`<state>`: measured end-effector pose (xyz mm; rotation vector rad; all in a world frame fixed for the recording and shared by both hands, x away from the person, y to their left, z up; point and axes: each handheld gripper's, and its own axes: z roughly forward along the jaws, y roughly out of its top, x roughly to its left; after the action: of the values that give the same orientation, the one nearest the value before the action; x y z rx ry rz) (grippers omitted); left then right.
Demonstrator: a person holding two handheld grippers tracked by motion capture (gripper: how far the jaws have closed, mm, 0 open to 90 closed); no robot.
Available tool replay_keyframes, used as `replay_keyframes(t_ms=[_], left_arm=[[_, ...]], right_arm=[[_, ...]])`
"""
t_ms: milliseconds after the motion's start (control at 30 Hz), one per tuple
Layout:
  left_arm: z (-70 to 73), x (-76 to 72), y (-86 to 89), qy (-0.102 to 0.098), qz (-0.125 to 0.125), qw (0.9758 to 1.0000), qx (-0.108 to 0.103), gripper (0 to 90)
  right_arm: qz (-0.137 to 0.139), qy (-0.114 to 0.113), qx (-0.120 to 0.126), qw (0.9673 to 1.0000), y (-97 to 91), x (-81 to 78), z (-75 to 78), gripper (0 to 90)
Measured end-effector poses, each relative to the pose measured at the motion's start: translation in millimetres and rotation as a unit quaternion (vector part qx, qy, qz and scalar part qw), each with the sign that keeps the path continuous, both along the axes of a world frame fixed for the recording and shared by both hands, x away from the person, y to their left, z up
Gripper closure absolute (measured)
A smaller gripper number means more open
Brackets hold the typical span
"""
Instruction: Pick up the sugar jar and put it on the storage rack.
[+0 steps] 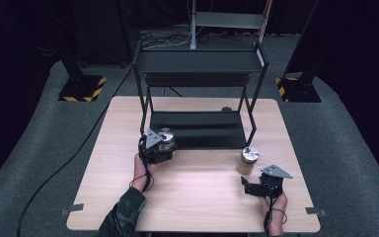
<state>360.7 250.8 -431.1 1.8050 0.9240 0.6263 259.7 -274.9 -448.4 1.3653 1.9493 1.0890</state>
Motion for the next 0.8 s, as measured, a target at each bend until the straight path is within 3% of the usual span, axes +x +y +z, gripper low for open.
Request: replay_keyframes(t_ms=[800], left_arm=[[3.1,19.7,-13.3,0.003,0.003,1.0000,-0.003,30.3]], right_arm=[[-0.001,-0.001,0.003,1.0000,-0.7,-0.6,-0.5,0.0]])
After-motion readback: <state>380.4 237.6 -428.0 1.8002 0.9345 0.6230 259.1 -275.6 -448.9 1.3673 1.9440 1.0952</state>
